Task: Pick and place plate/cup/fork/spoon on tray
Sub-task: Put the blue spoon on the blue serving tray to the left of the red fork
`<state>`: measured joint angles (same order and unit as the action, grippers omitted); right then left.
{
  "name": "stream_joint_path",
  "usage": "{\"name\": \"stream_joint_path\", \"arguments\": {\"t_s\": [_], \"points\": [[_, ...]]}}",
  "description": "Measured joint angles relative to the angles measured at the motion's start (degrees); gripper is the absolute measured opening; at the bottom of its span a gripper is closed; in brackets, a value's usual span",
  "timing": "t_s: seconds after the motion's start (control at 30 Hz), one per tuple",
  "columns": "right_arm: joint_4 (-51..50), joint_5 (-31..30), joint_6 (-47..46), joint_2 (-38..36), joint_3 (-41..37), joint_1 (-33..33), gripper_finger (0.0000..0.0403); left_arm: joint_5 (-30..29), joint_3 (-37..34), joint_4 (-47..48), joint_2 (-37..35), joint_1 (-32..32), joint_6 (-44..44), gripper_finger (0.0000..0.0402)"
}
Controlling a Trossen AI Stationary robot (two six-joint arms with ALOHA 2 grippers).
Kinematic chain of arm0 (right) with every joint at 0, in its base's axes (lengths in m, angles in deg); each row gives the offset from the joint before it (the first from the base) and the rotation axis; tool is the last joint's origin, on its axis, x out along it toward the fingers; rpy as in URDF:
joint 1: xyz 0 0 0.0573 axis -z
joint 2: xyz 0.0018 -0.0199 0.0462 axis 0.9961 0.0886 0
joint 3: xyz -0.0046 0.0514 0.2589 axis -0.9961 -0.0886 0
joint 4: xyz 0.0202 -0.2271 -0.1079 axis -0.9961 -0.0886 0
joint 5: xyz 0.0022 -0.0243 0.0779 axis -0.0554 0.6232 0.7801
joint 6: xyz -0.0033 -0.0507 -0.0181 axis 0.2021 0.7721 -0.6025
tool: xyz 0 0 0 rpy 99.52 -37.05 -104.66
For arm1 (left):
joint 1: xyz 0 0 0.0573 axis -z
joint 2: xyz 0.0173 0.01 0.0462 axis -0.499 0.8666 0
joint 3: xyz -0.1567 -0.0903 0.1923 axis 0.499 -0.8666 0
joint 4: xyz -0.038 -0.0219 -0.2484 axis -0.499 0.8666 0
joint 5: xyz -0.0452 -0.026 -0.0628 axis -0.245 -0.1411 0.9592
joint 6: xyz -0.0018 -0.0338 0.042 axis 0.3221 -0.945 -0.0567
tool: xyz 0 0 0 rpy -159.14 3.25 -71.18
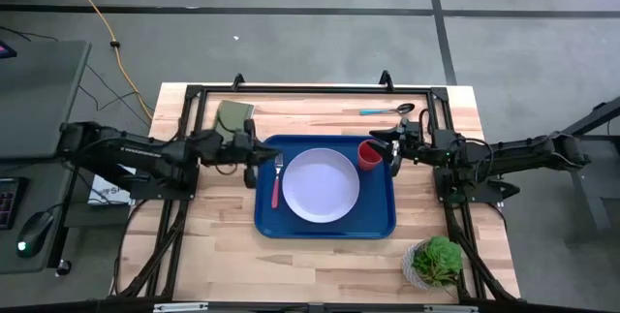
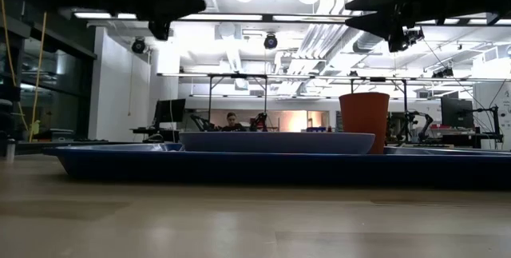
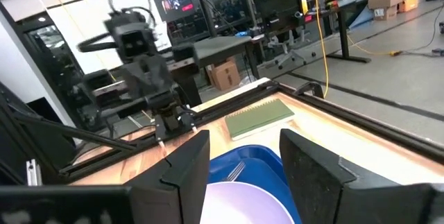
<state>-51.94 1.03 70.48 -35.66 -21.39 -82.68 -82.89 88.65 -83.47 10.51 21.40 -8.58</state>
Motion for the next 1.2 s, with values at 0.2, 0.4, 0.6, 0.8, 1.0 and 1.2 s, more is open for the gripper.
{"name": "stream_joint_path", "arguments": {"t_s": [0.2, 0.4, 0.6, 0.8, 1.0, 1.2], "points": [[2.88, 0.0, 0.94, 0.0, 0.0, 0.0, 0.0167, 3.41, -7.59, -9.92, -0.98, -5.28, -3.98, 0.0], [3.01, 0.0, 2.84, -0.02, 0.0, 0.01, 0.0167, 2.83, -9.59, -9.89, -0.95, -5.44, -6.69, 0.0], [3.54, 0.0, 3.38, 0.0, 0.0, 0.01, 0.0167, 2.24, -9.59, -10.24, -0.95, -5.42, -7.09, 0.0], [3.54, 0.0, 3.38, -0.02, 0.0, 0.0, 0.0167, 2.13, -9.59, -10.24, -0.95, -5.42, -6.98, 0.0], [-1.29, -14.04, -1.38, 0.0, 2.22, 0.02, 0.0167, 2.13, -9.59, -11.87, -0.95, -5.42, -6.96, 0.0], [-39.05, -42.81, -17.21, 1.6, 11.58, 4.17, 0.0167, 2.13, -9.59, -13.02, -0.95, -5.42, -6.96, 0.0]]}}
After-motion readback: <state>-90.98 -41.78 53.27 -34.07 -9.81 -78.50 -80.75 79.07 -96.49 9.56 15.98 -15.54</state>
